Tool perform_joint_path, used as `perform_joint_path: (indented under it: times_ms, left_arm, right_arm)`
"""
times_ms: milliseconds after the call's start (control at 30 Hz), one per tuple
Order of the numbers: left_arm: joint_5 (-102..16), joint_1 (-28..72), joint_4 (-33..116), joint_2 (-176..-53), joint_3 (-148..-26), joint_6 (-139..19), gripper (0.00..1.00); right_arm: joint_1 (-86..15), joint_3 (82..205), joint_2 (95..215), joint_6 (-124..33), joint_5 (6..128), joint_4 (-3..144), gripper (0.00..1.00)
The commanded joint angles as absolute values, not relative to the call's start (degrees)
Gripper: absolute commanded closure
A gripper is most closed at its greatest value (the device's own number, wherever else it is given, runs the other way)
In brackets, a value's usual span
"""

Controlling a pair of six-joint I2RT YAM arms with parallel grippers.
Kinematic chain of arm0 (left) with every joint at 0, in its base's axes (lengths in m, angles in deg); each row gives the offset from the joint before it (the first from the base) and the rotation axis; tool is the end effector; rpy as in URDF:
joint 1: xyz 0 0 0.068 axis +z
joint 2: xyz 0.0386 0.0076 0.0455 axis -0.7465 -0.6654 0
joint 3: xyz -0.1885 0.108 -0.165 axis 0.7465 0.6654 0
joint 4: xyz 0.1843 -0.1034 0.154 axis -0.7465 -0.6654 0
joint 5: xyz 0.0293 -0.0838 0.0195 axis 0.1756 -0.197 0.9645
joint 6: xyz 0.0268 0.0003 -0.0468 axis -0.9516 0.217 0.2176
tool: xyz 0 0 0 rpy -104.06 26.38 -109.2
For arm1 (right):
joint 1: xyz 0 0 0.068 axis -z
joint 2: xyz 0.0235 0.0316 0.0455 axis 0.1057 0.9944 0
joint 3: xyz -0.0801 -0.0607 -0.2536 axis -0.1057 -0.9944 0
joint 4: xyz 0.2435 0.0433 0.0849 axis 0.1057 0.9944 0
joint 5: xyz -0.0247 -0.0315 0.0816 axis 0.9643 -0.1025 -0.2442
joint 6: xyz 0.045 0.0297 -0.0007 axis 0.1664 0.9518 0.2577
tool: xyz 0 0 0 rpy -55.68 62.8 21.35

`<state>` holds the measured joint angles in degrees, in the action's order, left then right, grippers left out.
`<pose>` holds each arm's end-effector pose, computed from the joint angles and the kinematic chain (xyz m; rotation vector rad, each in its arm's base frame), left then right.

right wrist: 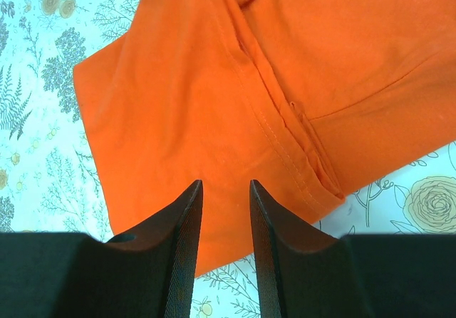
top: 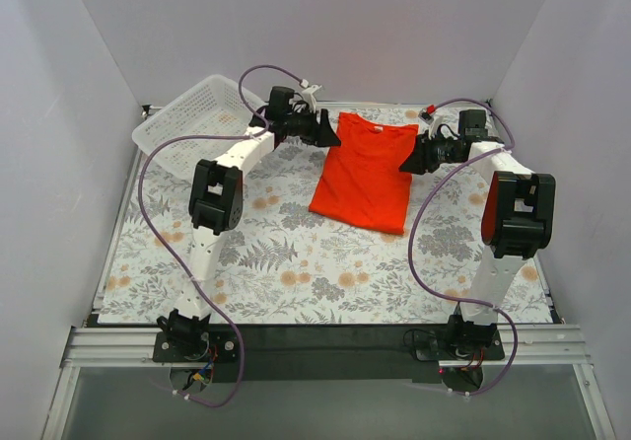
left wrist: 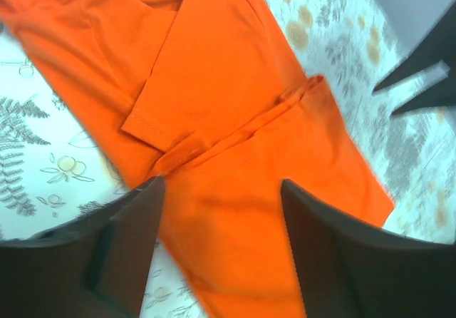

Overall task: Fold and stack the t-shirts
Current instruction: Fold the tshirt

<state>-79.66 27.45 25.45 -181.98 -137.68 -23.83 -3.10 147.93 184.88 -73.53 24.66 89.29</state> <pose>0.5183 -0.2244 0.1863 -0.0452 2.3794 -1.4935 0.4181 0.0055 0.2104 -0.7040 2.0892 0.8262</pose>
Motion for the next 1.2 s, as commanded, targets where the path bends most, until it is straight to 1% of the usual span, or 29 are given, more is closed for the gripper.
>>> perform_joint_path:
  times_ms: [0,33,67,100,133,200,267,367,433,467,500,533,567,600,633,667,700,733,767,800,833,900,967,1033,1167]
  left_arm:
    - [-75.7,27.11,26.34,-183.36,-139.28,-23.83,0.34]
    - [-74.56,27.11,26.16,-183.28,-139.37,-23.83,0.24]
    - [-73.5,27.19,25.81,-183.19,-139.37,-23.92,0.21]
    - [-70.19,27.11,25.72,-182.58,-139.28,-24.26,0.15]
    - [-67.8,27.11,25.63,-182.05,-139.11,-24.44,0.15]
    - [-63.49,27.02,25.81,-179.16,-137.36,-25.58,0.15]
    - [-60.14,27.02,26.42,-176.52,-135.51,-26.02,0.2]
    - [-58.64,26.84,27.91,-170.2,-128.5,-26.38,0.26]
    - [-58.11,26.84,28.88,-163.63,-119.98,-26.46,0.28]
    - [-58.37,26.84,31.06,-160.54,-116.47,-26.55,0.28]
    - [-59.16,26.84,32.13,-157.81,-112.78,-26.9,0.28]
    - [-59.6,26.84,33.36,-155.0,-104.47,-27.34,0.27]
    - [-61.0,26.67,35.02,-148.8,-100.91,-28.65,0.27]
    - [-61.53,26.41,36.0,-146.04,-96.35,-29.79,0.26]
    - [-61.54,25.97,37.22,-142.79,-88.82,-30.94,0.25]
    - [-61.63,24.66,38.28,-138.15,-85.18,-34.69,0.23]
    - [-61.54,23.78,38.46,-136.1,-82.36,-37.25,0.22]
    - [-61.28,22.46,38.64,-134.69,-79.81,-40.41,0.21]
    - [-60.23,20.01,38.38,-132.5,-74.82,-48.53,0.21]
    - [-59.26,18.6,38.38,-131.86,-72.6,-52.79,0.2]
    - [-59.08,17.36,38.38,-131.34,-70.05,-58.31,0.2]
    - [-59.25,15.69,40.99,-130.54,-63.81,-69.64,0.2]
    - [-59.87,15.59,46.43,-130.8,-60.63,-74.08,0.21]
    - [-61.62,15.68,47.42,-132.46,-59.83,-79.18,0.23]
    - [-61.19,15.59,48.57,-136.95,-63.51,-83.06,0.25]
  right_arm:
    - [-2.81,147.62,182.79,-73.55,23.0,88.15,0.66]
    - [-2.81,147.53,182.79,-73.64,23.0,88.15,0.66]
    - [-2.81,147.53,182.88,-73.64,23.08,88.07,0.66]
    - [-2.81,147.53,182.88,-73.72,23.26,88.07,0.66]
    - [-2.81,147.45,182.79,-73.81,23.35,88.07,0.66]
    - [-2.81,147.36,182.71,-74.25,24.14,88.15,0.66]
    - [-2.81,147.01,182.36,-75.04,24.75,88.07,0.67]
    - [-2.81,146.39,182.27,-75.83,25.02,88.15,0.67]
    - [-2.9,146.39,182.09,-78.72,24.67,90.69,0.67]
    - [-2.9,146.39,181.74,-81.08,23.1,92.53,0.67]
    - [-2.9,147.09,181.48,-88.68,21.43,95.16,0.66]
    - [-2.9,147.96,181.04,-95.8,19.59,105.54,0.66]
    - [-3.42,148.23,180.43,-100.74,18.35,109.39,0.66]
    - [-3.78,146.5,179.38,-105.23,18.16,112.03,0.65]
    - [-4.22,144.91,176.67,-114.67,18.42,116.15,0.63]
    - [-5.35,142.2,174.73,-117.73,20.17,116.45,0.61]
    - [-5.97,139.3,172.53,-121.67,21.23,116.46,0.54]
    - [-6.5,133.44,168.68,-128.41,22.2,116.28,0.49]
    - [-9.2,130.86,166.73,-131.79,23.95,115.93,0.44]
    - [-10.19,128.66,165.32,-133.91,24.66,115.67,0.38]
    - [-11.24,125.24,163.13,-134.89,25.54,114.79,0.36]
    - [-14.49,123.02,161.36,-136.47,28.79,113.03,0.35]
    - [-17.12,120.47,160.39,-133.6,31.94,109.36,0.35]
    - [-18.1,119.5,159.25,-132.18,32.92,105.13,0.36]
    - [-18.37,119.06,158.8,-129.36,33.98,102.22,0.37]
